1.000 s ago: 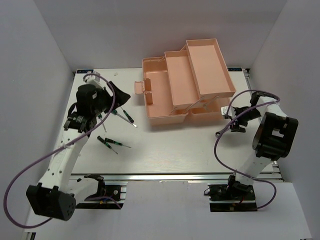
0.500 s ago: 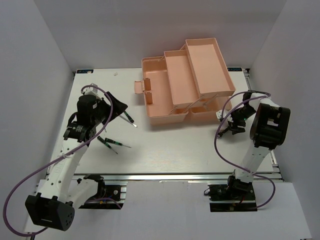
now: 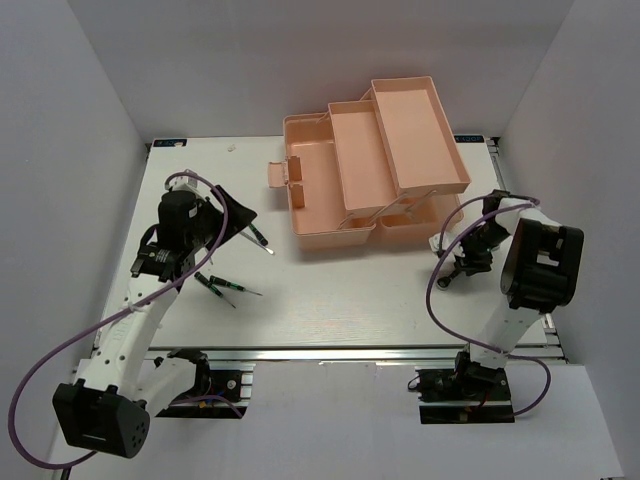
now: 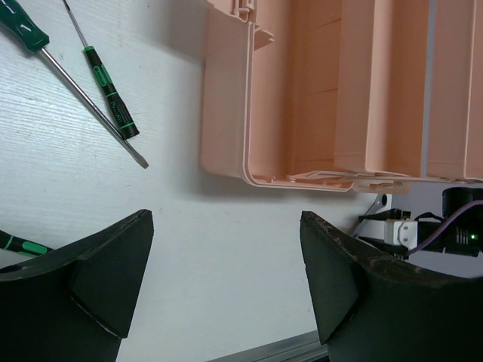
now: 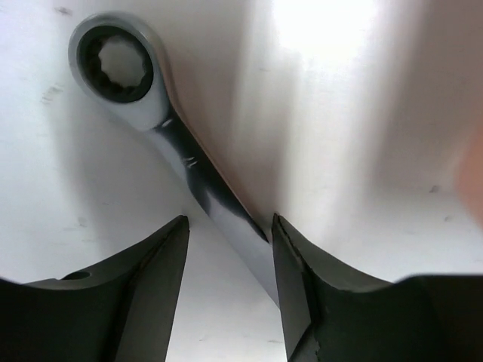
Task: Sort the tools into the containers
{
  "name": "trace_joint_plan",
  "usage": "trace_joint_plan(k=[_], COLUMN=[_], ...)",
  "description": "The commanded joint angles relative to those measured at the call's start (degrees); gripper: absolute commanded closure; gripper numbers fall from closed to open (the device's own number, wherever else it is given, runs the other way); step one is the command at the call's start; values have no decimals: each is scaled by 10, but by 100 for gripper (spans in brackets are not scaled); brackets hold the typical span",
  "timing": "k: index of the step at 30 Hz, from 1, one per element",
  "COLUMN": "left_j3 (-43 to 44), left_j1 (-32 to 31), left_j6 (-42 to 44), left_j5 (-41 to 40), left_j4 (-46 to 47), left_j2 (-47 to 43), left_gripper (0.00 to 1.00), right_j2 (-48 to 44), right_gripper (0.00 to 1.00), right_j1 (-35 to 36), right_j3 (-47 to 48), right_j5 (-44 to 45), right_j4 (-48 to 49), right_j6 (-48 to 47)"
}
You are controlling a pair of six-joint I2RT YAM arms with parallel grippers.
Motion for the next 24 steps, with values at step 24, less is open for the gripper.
trace_joint_plan(k=[24], left_j3=[-41], left_j1=[1], left_j6=[-7], left_j5=[15], left_j4=[26], left_j2=[-25], left_gripper=[12], right_j2=[-94], right_gripper=[76], right_j1=[168], right_j3=[-178], right_j5=[19], right_j4=[172], right_j6=[155])
